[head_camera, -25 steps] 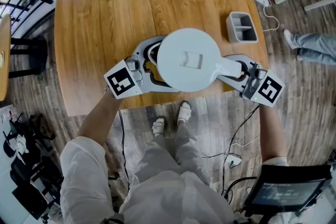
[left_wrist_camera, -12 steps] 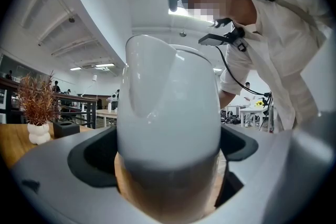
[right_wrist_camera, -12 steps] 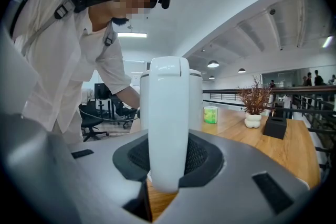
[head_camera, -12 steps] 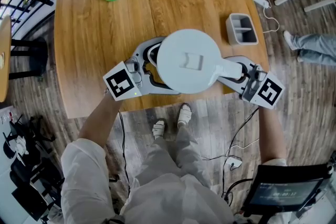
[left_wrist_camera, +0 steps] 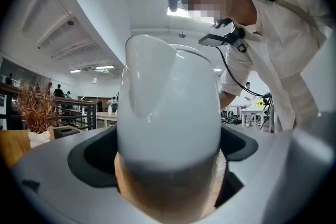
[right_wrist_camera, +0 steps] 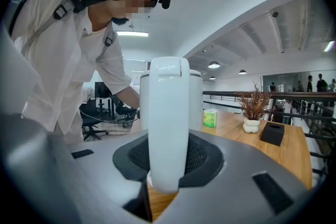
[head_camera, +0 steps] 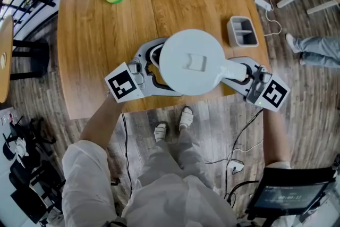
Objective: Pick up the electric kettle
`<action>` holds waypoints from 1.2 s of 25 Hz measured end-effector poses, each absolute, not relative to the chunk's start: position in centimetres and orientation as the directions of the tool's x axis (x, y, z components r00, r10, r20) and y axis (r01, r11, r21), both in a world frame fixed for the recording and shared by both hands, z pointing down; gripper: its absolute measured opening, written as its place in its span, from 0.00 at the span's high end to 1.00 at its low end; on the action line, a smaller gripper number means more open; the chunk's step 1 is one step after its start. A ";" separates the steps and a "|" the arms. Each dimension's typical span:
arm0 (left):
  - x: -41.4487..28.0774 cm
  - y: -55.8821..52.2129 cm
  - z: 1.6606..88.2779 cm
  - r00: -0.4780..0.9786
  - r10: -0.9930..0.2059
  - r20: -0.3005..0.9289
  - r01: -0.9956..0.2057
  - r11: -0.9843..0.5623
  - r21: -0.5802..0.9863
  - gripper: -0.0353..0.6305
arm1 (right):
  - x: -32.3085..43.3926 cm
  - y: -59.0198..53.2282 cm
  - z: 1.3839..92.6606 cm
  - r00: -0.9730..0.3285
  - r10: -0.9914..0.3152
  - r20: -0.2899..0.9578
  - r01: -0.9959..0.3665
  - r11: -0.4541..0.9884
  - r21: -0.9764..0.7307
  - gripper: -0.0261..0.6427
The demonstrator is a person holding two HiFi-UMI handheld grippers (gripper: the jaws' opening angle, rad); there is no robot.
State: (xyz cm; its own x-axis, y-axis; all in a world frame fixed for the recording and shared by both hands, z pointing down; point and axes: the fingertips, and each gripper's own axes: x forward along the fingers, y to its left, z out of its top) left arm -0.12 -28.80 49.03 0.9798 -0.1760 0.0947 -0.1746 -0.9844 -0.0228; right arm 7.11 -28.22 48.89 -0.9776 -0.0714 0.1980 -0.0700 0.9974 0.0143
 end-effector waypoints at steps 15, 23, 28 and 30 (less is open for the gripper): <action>0.6 -27.9 42.6 0.982 -0.181 0.056 -0.179 -0.983 -0.046 0.07 | 8.0 -27.2 42.7 -0.979 -0.081 0.189 -0.070 0.995 0.067 0.81; 0.6 -26.4 38.2 0.984 -0.173 0.039 -0.172 -0.984 -0.036 0.07 | 7.9 -25.6 38.6 -0.980 -0.083 0.180 -0.074 0.996 0.058 0.81; 0.7 -25.5 35.3 0.983 -0.180 0.026 -0.179 -0.983 -0.032 0.07 | 8.4 -24.4 36.4 -0.977 -0.062 0.204 -0.052 0.997 0.052 0.81; 0.8 -25.1 34.0 0.983 -0.182 0.023 -0.182 -0.983 -0.039 0.07 | 8.5 -24.0 35.2 -0.977 -0.057 0.206 -0.048 0.998 0.048 0.81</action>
